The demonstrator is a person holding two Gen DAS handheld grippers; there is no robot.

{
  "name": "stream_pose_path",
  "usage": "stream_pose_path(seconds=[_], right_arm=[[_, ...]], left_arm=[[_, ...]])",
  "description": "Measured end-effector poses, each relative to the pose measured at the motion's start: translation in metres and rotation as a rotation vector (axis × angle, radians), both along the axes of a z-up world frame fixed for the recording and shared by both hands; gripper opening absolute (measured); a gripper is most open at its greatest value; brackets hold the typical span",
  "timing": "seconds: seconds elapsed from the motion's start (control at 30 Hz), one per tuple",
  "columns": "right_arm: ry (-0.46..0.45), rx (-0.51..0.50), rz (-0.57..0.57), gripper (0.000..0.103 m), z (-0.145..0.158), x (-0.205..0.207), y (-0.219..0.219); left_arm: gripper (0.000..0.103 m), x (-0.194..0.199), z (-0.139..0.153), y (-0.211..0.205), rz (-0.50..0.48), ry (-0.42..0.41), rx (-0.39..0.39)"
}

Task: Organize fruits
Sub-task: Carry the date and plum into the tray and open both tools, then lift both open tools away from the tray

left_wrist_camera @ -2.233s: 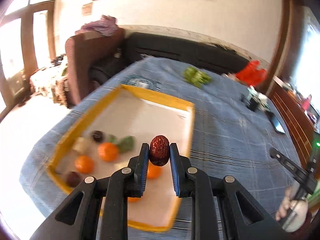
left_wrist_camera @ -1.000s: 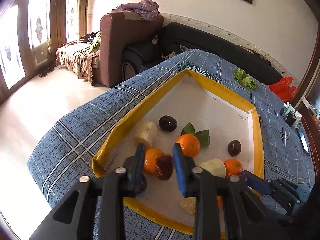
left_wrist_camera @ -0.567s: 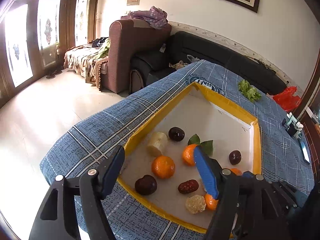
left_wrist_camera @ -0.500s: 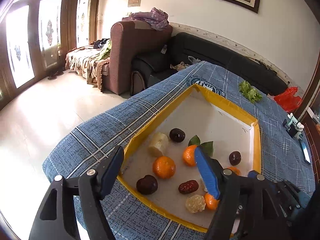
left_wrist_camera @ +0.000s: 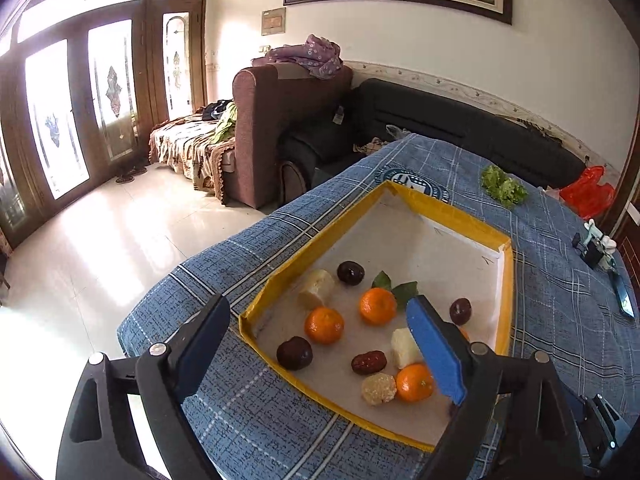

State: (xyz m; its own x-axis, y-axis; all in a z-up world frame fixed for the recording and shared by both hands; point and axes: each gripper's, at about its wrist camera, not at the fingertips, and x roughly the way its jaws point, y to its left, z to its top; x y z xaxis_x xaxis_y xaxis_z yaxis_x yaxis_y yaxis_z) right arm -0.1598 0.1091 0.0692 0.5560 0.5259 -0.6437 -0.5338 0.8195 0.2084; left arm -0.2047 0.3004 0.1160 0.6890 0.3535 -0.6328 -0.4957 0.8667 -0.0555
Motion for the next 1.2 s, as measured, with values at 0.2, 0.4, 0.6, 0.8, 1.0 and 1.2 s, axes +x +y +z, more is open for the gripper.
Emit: stream_pose_path(seconds=[0.2,0.4,0.6,0.8,1.0,1.2], right_arm=[[-0.030,0.007,-0.037,0.072,0.007,-0.014,-0.012],[-0.049,-0.001,-0.051,0.075,0.009,-0.020,-0.015],[-0.061,-0.007,-0.060,0.076,0.011,-0.025,-0.017],[-0.053,-0.015,-0.065,0.078,0.008,-0.027,-0.017],[-0.041,-0.027,-0.073,0.080,0.004,-0.026,-0.012],[-0.033,-0.042,-0.077,0.081,-0.001,-0.023,-0.010]], left_arm=[[0.091,-0.010,0.006,-0.015,-0.032,-0.010,0.007],[0.091,-0.016,0.011,-0.026,-0.056,-0.020,0.014],[0.091,-0.020,0.012,-0.033,-0.074,-0.024,0.020],[0.091,-0.020,0.011,-0.035,-0.084,-0.016,0.016],[0.091,-0.019,0.009,-0.034,-0.082,-0.012,0.011],[0.091,-0.014,0.002,-0.032,-0.081,0.005,-0.001]])
